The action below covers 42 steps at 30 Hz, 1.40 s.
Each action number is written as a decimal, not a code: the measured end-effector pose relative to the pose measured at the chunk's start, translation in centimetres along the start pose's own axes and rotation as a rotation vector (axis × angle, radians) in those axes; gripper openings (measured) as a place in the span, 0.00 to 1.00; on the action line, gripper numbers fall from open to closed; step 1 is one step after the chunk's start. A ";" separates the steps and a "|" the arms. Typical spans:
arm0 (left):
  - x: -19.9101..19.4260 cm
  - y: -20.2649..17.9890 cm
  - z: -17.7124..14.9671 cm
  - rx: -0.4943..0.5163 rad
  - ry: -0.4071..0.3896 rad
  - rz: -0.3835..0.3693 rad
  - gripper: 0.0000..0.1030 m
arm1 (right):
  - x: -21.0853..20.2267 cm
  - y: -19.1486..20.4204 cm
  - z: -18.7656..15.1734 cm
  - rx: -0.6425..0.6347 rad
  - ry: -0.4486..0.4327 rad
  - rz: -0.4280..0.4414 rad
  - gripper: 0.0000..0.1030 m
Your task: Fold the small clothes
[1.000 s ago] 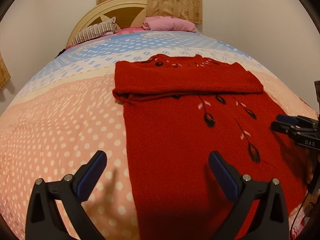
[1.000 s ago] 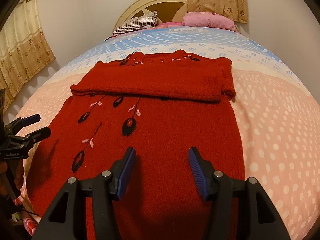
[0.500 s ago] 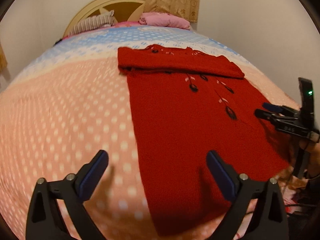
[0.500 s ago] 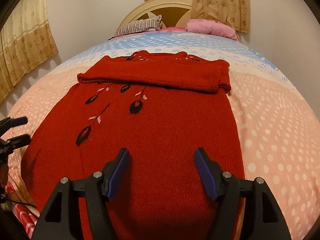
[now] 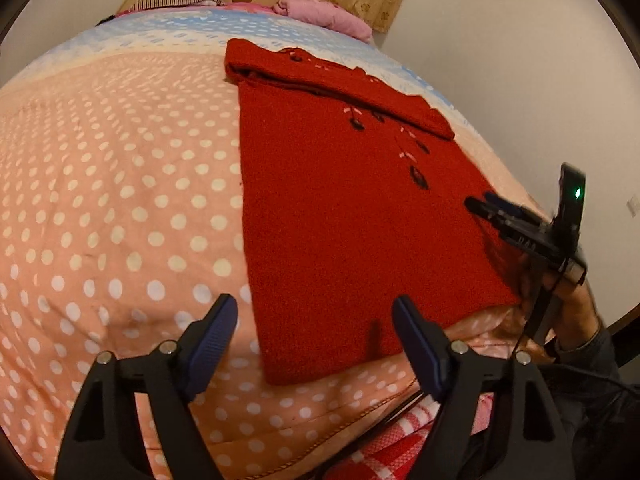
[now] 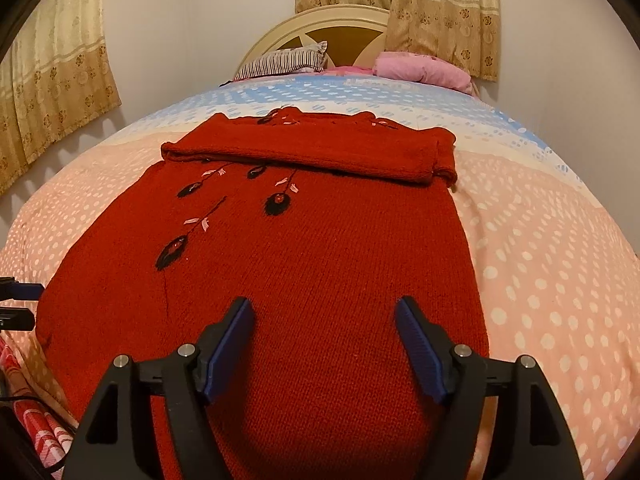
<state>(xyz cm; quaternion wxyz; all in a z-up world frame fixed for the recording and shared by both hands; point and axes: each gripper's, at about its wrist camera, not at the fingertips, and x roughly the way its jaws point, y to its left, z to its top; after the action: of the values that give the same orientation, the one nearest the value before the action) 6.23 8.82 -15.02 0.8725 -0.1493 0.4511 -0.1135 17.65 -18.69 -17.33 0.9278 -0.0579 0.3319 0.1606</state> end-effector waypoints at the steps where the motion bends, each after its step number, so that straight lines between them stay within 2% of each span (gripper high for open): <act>1: 0.0 0.2 0.0 -0.016 0.002 -0.019 0.76 | 0.0 0.0 0.0 -0.003 -0.001 -0.001 0.73; 4: -0.1 0.7 0.0 -0.059 0.009 -0.082 0.70 | 0.1 0.1 0.0 -0.005 -0.002 -0.004 0.74; 9: -0.1 1.3 -0.1 -0.081 0.000 -0.111 0.66 | 0.1 0.2 0.0 -0.010 -0.004 -0.008 0.74; 11: -0.1 1.9 -0.2 -0.109 -0.004 -0.129 0.60 | 0.1 0.2 0.0 -0.009 -0.004 -0.007 0.74; 14: -0.2 2.5 -0.2 -0.127 -0.002 -0.133 0.46 | 0.1 0.2 -0.1 -0.008 -0.007 -0.004 0.75; 16: -0.1 2.6 -0.2 -0.133 0.009 -0.156 0.14 | 0.0 0.2 -0.1 -0.006 -0.010 0.000 0.75; 17: 0.2 2.5 -0.3 -0.133 0.026 -0.161 0.11 | 0.0 0.2 -0.1 -0.007 -0.011 0.001 0.75; 21: 0.4 2.2 -0.3 -0.122 0.018 -0.146 0.11 | -0.1 0.3 -0.2 -0.009 -0.014 0.004 0.76; 22: 0.4 2.2 -0.3 -0.127 0.014 -0.140 0.17 | -0.1 0.2 -0.2 -0.007 -0.015 0.007 0.76; 27: 0.6 2.5 -0.3 -0.153 0.011 -0.183 0.27 | -0.2 0.0 -0.2 -0.001 -0.019 0.017 0.76; 29: 0.4 2.3 -0.3 -0.132 0.008 -0.175 0.23 | -0.3 -0.1 -0.1 0.006 -0.020 0.022 0.76; 30: 0.3 2.0 -0.3 -0.101 0.007 -0.143 0.08 | -0.5 -0.2 -0.1 0.015 -0.019 0.028 0.76; 35: 0.0 2.8 0.1 -0.111 -0.007 -0.164 0.08 | -2.3 -2.1 0.1 0.079 0.027 0.058 0.76; 42: -0.3 3.2 0.0 -0.123 -0.014 -0.183 0.08 | -5.6 -6.7 -1.6 0.268 0.092 0.072 0.76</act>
<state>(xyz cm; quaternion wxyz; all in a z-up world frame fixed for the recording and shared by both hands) 6.27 11.87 -15.94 0.8508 -0.2439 0.4356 -0.1639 14.85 -26.77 -15.06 0.9046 0.0710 0.3944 0.1452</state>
